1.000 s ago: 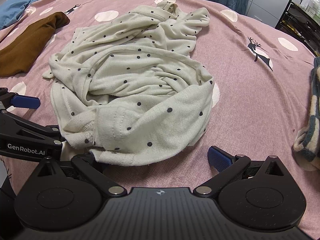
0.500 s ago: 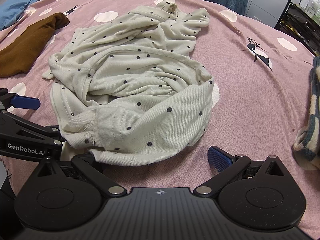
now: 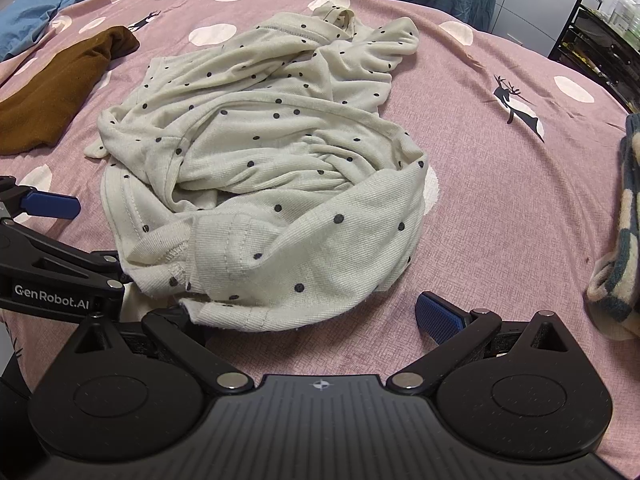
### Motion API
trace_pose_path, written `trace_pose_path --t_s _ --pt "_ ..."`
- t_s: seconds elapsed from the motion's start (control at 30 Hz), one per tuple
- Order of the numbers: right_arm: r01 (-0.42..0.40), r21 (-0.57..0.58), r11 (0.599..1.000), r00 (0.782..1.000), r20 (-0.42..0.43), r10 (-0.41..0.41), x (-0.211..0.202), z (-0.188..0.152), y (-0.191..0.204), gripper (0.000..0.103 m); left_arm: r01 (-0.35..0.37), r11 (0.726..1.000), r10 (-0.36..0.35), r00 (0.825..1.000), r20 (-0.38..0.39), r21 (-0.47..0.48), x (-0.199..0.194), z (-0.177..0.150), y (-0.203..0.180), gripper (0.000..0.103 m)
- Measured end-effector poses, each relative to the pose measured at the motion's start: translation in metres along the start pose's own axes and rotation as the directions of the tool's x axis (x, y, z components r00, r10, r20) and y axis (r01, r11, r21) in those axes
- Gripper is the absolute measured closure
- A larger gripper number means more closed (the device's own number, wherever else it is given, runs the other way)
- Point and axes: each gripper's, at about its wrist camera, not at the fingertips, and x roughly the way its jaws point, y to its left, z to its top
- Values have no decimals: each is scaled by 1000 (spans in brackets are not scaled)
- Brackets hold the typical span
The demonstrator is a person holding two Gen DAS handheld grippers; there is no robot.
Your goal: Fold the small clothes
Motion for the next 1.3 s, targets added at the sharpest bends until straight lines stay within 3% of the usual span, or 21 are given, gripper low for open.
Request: trace_pose_path --t_s 1.13,1.3 --pt "1 -3 1000 1000 7 -1 -1 -1 0 0 14 1000 -14 1000 -2 -7 1 -1 2 0" --pt "2 -21 1000 1000 22 -2 -1 -3 1 0 25 1000 -25 999 32 7 -2 -5 2 0"
